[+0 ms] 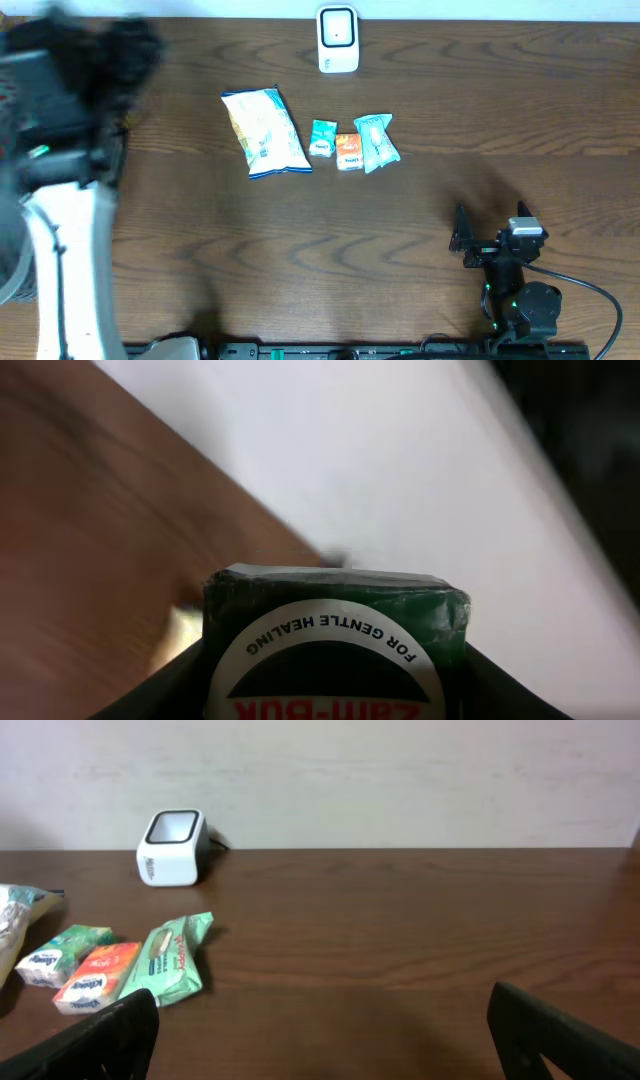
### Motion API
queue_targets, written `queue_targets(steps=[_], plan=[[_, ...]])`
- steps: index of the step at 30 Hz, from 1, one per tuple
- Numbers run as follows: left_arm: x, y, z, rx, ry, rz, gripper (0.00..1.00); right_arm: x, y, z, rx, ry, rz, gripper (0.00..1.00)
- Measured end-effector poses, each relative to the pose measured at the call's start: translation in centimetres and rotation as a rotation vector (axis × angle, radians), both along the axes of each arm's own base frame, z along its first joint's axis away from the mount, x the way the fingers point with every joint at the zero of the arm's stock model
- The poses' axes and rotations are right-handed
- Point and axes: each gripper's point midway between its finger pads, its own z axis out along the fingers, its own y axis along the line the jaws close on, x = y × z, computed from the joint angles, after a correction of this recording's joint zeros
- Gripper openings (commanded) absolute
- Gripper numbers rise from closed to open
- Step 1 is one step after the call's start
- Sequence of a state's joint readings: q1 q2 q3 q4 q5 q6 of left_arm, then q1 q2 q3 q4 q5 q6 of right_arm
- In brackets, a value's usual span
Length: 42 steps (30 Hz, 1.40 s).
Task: Scan the item barcode
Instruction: 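Carry the green tin to the scanner and hold it under it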
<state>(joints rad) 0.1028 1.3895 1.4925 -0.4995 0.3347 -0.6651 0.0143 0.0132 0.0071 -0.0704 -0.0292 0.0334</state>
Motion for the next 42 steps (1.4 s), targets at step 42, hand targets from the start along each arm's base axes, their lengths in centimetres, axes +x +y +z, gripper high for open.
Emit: queue_targets(steps=[42], plan=[[-9.2,-25.1,-27.6,0.479,0.739,-0.608,0.57,0.0,0.0,0.0,0.000,0.000,0.000,0.99]])
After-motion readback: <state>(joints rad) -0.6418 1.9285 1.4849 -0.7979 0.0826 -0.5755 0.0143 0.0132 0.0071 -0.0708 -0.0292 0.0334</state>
